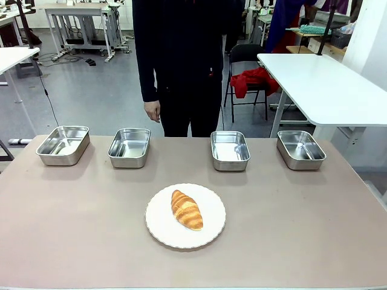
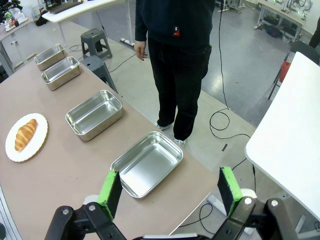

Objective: Place the bread in the container.
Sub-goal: Place the Butter Roll into the Airtight Container indicated by the human.

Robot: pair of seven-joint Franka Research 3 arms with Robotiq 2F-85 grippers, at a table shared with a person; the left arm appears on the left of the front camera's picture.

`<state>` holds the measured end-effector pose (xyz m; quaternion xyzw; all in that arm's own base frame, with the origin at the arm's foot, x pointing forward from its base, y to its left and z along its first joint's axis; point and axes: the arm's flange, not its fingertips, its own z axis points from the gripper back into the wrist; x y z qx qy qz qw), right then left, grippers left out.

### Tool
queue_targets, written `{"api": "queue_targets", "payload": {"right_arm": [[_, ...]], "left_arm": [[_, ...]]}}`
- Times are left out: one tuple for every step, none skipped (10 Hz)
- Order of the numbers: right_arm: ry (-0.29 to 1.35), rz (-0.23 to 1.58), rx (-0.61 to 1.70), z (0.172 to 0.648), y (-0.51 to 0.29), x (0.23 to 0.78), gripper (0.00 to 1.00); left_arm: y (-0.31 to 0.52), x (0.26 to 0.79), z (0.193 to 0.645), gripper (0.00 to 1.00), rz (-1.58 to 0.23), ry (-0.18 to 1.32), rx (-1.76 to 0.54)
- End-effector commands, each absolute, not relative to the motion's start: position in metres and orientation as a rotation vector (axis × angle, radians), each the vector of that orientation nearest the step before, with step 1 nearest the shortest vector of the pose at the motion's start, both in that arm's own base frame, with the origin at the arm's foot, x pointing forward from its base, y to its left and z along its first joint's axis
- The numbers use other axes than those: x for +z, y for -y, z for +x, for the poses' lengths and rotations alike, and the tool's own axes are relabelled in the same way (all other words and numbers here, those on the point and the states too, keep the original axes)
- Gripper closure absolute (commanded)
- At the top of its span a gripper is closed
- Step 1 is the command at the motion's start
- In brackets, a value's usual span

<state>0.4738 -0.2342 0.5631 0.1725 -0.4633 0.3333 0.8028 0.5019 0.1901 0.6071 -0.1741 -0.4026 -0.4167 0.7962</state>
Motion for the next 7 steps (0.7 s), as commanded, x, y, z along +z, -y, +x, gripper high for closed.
{"api": "queue_targets", "payload": {"right_arm": [[0.997, 0.37, 0.718, 0.474, 0.2326, 0.5648, 0.0], [0.997, 0.37, 0.718, 0.474, 0.2326, 0.5648, 0.0], [0.997, 0.37, 0.718, 0.474, 0.2326, 0.5648, 0.0], [0.997, 0.37, 0.718, 0.474, 0.2326, 0.5648, 0.0], [0.997, 0.37, 0.718, 0.474, 0.2326, 0.5648, 0.0], [0.997, 0.37, 0.718, 0.474, 0.2326, 0.5648, 0.0], [0.997, 0.37, 0.718, 0.474, 0.2326, 0.5648, 0.0]], "left_arm": [[-0.1899, 0.6072, 0.5022, 0.0, -0.379, 0.88, -0.883], [-0.1899, 0.6072, 0.5022, 0.0, -0.379, 0.88, -0.883], [-0.1899, 0.6072, 0.5022, 0.0, -0.379, 0.88, -0.883], [-0.1899, 0.6072, 0.5022, 0.0, -0.379, 0.88, -0.883], [-0.1899, 0.6072, 0.5022, 0.0, -0.379, 0.88, -0.883], [-0.1899, 0.6072, 0.5022, 0.0, -0.379, 0.88, -0.883], [-0.1899, 0.6072, 0.5022, 0.0, -0.379, 0.88, -0.883]]}}
